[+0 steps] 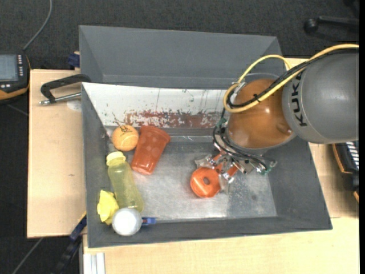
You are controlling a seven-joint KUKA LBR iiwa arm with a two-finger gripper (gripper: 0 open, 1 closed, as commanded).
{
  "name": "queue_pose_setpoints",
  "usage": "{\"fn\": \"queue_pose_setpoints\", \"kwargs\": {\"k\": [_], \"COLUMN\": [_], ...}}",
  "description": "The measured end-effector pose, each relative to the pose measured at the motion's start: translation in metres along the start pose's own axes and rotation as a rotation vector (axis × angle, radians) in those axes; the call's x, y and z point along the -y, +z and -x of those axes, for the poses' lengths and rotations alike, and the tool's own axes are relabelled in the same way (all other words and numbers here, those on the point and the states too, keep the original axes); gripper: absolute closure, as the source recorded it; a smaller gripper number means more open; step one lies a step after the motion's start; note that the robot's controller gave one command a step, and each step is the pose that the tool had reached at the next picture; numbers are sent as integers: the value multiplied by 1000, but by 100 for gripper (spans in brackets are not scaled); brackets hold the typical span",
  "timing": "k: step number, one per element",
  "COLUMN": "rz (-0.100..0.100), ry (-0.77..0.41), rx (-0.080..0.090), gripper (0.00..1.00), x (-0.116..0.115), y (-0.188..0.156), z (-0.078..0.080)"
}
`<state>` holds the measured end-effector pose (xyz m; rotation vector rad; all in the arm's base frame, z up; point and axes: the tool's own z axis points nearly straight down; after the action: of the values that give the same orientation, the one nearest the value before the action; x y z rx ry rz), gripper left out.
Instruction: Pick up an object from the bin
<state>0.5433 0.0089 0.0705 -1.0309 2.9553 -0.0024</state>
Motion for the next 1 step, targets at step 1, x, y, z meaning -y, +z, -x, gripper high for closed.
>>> {"fn": "queue_pose_setpoints", "kwargs": {"k": [1], "rz": [0], "ry": [0], "rx": [0], "gripper": [100], "x": [0], "y": [0], "z": [0]}}
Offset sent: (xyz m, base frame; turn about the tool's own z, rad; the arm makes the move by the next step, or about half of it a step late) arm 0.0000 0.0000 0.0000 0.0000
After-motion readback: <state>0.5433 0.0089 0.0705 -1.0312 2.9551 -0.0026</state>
